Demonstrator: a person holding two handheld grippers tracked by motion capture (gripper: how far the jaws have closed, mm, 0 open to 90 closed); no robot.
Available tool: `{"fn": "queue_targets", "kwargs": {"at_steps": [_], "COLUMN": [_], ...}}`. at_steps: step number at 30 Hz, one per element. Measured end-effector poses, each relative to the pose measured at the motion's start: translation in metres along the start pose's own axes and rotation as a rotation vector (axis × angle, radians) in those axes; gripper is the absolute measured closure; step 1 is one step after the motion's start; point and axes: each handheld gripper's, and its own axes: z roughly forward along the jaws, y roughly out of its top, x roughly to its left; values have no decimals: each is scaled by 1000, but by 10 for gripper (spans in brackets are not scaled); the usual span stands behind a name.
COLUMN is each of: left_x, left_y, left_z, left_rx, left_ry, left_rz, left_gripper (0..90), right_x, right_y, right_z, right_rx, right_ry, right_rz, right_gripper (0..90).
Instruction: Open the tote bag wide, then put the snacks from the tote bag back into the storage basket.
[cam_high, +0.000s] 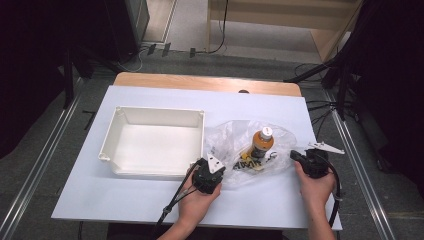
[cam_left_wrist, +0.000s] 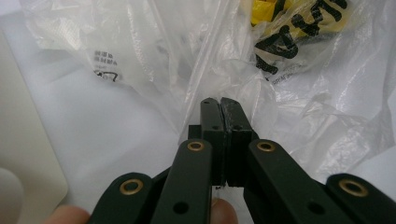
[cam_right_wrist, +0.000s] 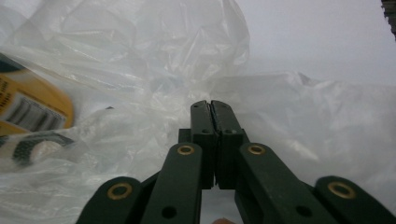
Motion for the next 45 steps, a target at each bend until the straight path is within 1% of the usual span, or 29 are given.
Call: {"fn": "queue_targets", "kwargs": {"at_steps": [2, 3, 4, 5, 7, 10, 11, 12, 13, 14, 15, 16, 17, 18, 19, 20, 21, 22, 23, 25, 26, 27, 28, 32, 34, 36, 38, 39, 45], "left_x": [-1, -1, -1, -1, 0, 1, 2, 0, 0, 0, 0, 1, 0, 1, 1, 1, 1, 1, 1, 1, 1, 1, 1, 0, 0, 1, 0, 0, 0], "left_y": [0, 0, 0, 0, 0, 0, 0, 0, 0, 0, 0, 0, 0, 0, 0, 0, 0, 0, 0, 0, 0, 0, 0, 0, 0, 0, 0, 0, 0], "left_z": [0, 0, 0, 0, 0, 0, 0, 0, 0, 0, 0, 0, 0, 0, 0, 0, 0, 0, 0, 0, 0, 0, 0, 0, 0, 0, 0, 0, 0], "left_rx": [-2, -1, 0, -2, -1, -3, -1, 0, 0, 0, 1, 2, 2, 2, 2, 2, 2, 0, -1, -4, -2, -5, -7, -7, -7, -5, -3, -3, -3], "left_ry": [3, 4, 3, 3, 2, -10, -11, -6, -6, -5, -7, -7, -7, -6, -7, -7, -8, -9, -9, -11, -12, -15, -16, -10, -13, -12, -11, -11, -8], "left_rz": [1, 8, 7, 3, -1, -17, -18, -8, -8, -3, -5, -6, -9, -6, -6, -6, -6, -8, -8, -9, -10, -13, -15, -9, -15, -11, -6, -5, -1], "left_gripper": [900, 900, 900, 900, 900, 900, 900, 900, 900, 900, 900, 900, 900, 900, 900, 900, 900, 900, 900, 900, 900, 900, 900, 900, 900, 900, 900, 900, 900], "right_x": [2, 2, 6, 6, 9, 7, 7, 8, 8, 8, 10, 12, 13, 15, 20, 20, 25, 25, 27, 31, 33, 37, 37, 47, 52, 57, 58, 61, 68], "right_y": [-2, -2, -2, -2, -2, -2, -4, -4, -3, -3, -1, 2, 4, 7, 11, 11, 14, 14, 15, 17, 19, 23, 23, 28, 29, 31, 32, 34, 37], "right_z": [3, 3, 4, 4, 4, 4, 2, -2, -5, -5, -9, -14, -17, -21, -26, -26, -29, -29, -31, -35, -38, -44, -44, -52, -55, -58, -59, -60, -57], "right_rx": [13, 13, 15, 15, 16, 15, -6, -28, -49, -49, -57, -68, -78, -87, -88, -88, -97, -97, -104, -124, -133, -147, -147, -150, -144, -145, -148, -146, -134], "right_ry": [-23, -23, -49, -49, -67, -58, -41, -19, 19, 19, 46, 50, 56, 76, 85, 85, 98, 98, 112, 163, 178, 213, 213, 257, 265, 274, 282, 288, 314], "right_rz": [-22, -22, -61, -61, -86, -70, -72, -72, -79, -79, -90, -114, -126, -138, -164, -164, -193, -193, -197, -205, -208, -228, -228, -271, -293, -304, -306, -314, -342], "right_gripper": [900, 900, 900, 900, 900, 900, 854, 789, 764, 764, 745, 714, 690, 653, 591, 591, 558, 558, 543, 515, 502, 480, 480, 451, 434, 425, 411, 389, 341]}}
